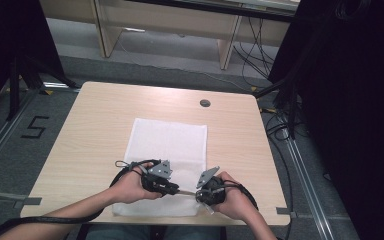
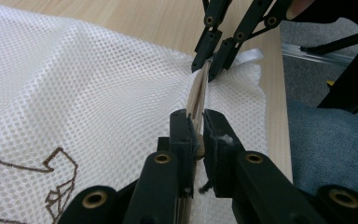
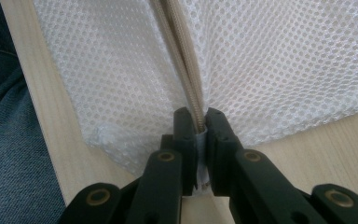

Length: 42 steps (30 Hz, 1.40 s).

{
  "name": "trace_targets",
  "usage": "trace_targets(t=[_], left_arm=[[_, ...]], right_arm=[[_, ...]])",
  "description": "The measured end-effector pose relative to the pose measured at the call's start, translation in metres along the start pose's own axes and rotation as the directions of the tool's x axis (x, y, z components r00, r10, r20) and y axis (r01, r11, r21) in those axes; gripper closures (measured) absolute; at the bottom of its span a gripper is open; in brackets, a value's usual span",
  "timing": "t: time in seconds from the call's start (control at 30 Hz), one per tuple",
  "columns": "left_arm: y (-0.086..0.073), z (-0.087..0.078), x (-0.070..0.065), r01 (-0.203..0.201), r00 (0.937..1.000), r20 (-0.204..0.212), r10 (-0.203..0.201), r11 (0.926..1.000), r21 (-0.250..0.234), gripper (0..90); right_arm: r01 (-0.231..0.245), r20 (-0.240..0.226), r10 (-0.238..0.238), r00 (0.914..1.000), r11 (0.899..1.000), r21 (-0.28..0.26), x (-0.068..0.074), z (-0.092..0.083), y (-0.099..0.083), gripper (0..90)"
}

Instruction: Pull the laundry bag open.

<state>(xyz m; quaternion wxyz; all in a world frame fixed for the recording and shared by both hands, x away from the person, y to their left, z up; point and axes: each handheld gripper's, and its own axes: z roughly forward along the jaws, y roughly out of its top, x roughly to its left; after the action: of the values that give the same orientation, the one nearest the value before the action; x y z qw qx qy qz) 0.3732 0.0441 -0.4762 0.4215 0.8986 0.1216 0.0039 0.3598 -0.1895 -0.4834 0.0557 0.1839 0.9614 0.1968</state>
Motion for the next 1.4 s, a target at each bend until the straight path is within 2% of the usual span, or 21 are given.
trace_targets(t=[0.13, 0.17, 0.2, 0.27, 0.3, 0.33, 0.47, 0.5, 0.53, 0.63, 0.7, 0.77, 0.87, 0.9, 1.0, 1.13, 1.17, 1.2, 1.23, 1.4], left_arm=[[-0.003, -0.004, 0.001, 0.016, 0.9999, 0.000, -0.016, 0.9999, -0.001, 82.3], [-0.003, -0.004, 0.002, 0.004, 1.0000, -0.002, -0.004, 1.0000, 0.004, 82.2], [-0.004, -0.005, 0.001, 0.023, 0.9997, -0.001, -0.023, 0.9997, -0.001, 82.2], [-0.004, -0.004, 0.001, 0.014, 0.9999, -0.004, -0.014, 0.9999, 0.000, 82.2], [-0.003, -0.005, 0.002, -0.008, 1.0000, -0.005, 0.008, 1.0000, 0.005, 82.2], [-0.003, -0.005, 0.000, 0.010, 0.9999, -0.003, -0.010, 1.0000, 0.000, 82.2], [-0.005, -0.006, 0.001, 0.017, 0.9999, -0.002, -0.017, 0.9998, -0.006, 82.2], [-0.004, -0.007, 0.002, -0.009, 0.9999, -0.008, 0.009, 0.9999, 0.006, 82.3], [-0.005, -0.007, 0.001, 0.010, 0.9999, -0.006, -0.010, 1.0000, 0.001, 82.2], [-0.005, -0.007, 0.001, -0.005, 1.0000, -0.008, 0.005, 1.0000, 0.001, 82.2], [-0.005, -0.007, 0.001, 0.003, 1.0000, -0.007, -0.003, 1.0000, 0.004, 82.2], [-0.005, -0.008, 0.002, -0.011, 0.9999, -0.006, 0.011, 0.9999, 0.003, 82.2], [-0.006, -0.008, 0.001, 0.017, 0.9998, -0.004, -0.017, 0.9998, -0.005, 82.2], [-0.006, -0.009, 0.002, 0.009, 0.9999, -0.010, -0.009, 1.0000, 0.002, 82.2], [-0.008, -0.010, 0.002, 0.026, 0.9997, -0.002, -0.026, 0.9996, -0.006, 82.2], [-0.008, -0.010, 0.002, 0.016, 0.9998, -0.007, -0.016, 0.9999, -0.001, 82.2], [-0.008, -0.011, 0.002, 0.000, 1.0000, -0.008, 0.000, 1.0000, 0.001, 82.2], [-0.008, -0.011, 0.002, 0.017, 0.9998, -0.007, -0.017, 0.9998, -0.006, 82.2], [-0.009, -0.011, 0.002, 0.007, 0.9999, -0.011, -0.007, 1.0000, 0.002, 82.2], [-0.009, -0.012, 0.002, 0.010, 0.9999, -0.008, -0.010, 0.9999, 0.000, 82.2]], right_arm=[[-0.003, -0.001, 0.003, 1.0000, 1.000, 0.000, 0.000, 0.000, 0.000, 85.0], [-0.002, -0.001, 0.002, 1.0000, 1.000, 0.000, 0.000, 0.000, 0.000, 85.0], [-0.001, 0.000, 0.001, 1.0000, 1.000, 0.000, 0.000, 0.000, 0.000, 85.0], [-0.001, 0.000, 0.001, 1.0000, 1.000, 0.001, 0.000, 0.000, 0.000, 85.0], [-0.001, 0.001, 0.001, 1.0000, 1.000, 0.001, 0.000, 0.000, 0.000, 85.0], [-0.001, 0.001, 0.001, 1.0000, 1.000, 0.001, 0.000, 0.000, 0.000, 85.0], [0.002, 0.002, -0.002, 1.0000, 1.000, -0.002, 0.000, 0.000, 0.000, 85.0], [-0.001, 0.001, 0.001, 1.0000, 1.000, 0.001, 0.000, 0.000, 0.000, 85.0], [0.000, 0.000, 0.000, 1.0000, 1.000, 0.000, 0.000, 0.000, 0.000, 85.0], [-0.001, 0.000, 0.001, 1.0000, 1.000, 0.000, 0.000, 0.000, 0.000, 85.0], [-0.002, 0.001, 0.002, 1.0000, 1.000, 0.000, 0.000, 0.000, 0.000, 85.0], [-0.002, 0.001, 0.002, 1.0000, 1.000, 0.000, 0.000, 0.000, 0.000, 85.0], [0.001, 0.000, -0.001, 1.0000, 1.000, -0.002, 0.000, 0.000, 0.000, 85.0], [-0.003, 0.000, 0.003, 1.0000, 1.000, 0.000, 0.000, 0.000, -0.001, 85.0], [0.004, -0.001, -0.004, 1.0000, 1.000, -0.004, -0.001, 0.000, 0.000, 85.0], [0.000, -0.002, 0.000, 1.0000, 1.000, -0.001, 0.000, 0.000, 0.000, 85.0], [-0.003, 0.001, 0.003, 1.0000, 1.000, 0.000, 0.000, 0.000, 0.000, 85.0], [-0.005, 0.003, 0.005, 1.0000, 1.000, -0.003, 0.000, 0.000, -0.001, 85.0], [-0.003, 0.000, 0.003, 1.0000, 1.000, -0.001, 0.000, 0.000, 0.000, 85.0], [-0.001, -0.002, 0.001, 1.0000, 1.000, -0.001, 0.000, 0.000, 0.000, 85.0]])
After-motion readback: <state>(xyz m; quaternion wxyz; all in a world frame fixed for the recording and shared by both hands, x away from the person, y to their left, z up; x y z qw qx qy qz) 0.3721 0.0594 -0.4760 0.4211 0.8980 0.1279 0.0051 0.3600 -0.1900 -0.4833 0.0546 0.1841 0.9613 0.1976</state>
